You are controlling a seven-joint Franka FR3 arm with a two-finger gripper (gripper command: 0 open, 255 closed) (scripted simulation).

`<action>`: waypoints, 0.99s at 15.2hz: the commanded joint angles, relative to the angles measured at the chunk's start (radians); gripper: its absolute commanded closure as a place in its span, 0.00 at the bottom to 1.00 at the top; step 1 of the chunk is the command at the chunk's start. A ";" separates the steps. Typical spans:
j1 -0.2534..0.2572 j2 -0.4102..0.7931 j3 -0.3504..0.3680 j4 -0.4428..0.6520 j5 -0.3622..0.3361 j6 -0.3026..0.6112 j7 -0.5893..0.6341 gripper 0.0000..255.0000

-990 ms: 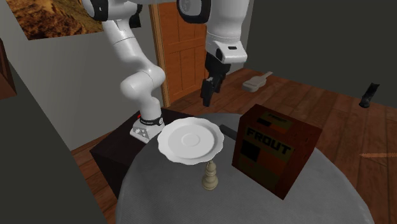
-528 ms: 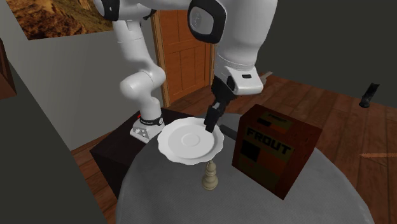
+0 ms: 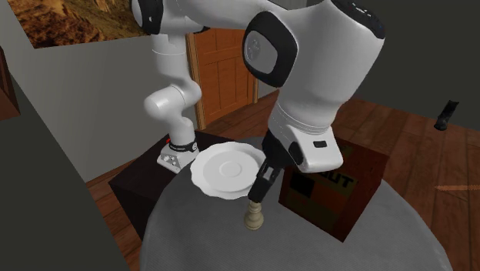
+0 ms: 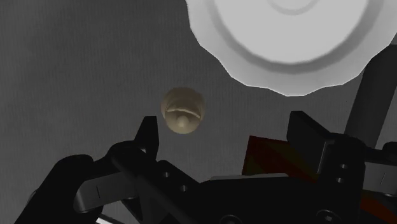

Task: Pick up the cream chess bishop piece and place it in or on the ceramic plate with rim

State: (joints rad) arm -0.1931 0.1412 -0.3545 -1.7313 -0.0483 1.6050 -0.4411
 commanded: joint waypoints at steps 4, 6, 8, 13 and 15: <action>-0.028 0.109 -0.012 0.070 0.012 0.026 -0.041 0.00; -0.027 0.104 -0.012 0.037 0.010 0.054 -0.040 0.00; -0.027 0.100 -0.013 0.006 0.009 0.082 -0.039 0.00; -0.026 0.098 -0.014 -0.018 0.008 0.103 -0.038 0.00; -0.025 0.098 -0.014 -0.018 0.008 0.103 -0.038 0.00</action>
State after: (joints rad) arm -0.2217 0.2340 -0.3722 -1.7434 -0.0409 1.6992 -0.4815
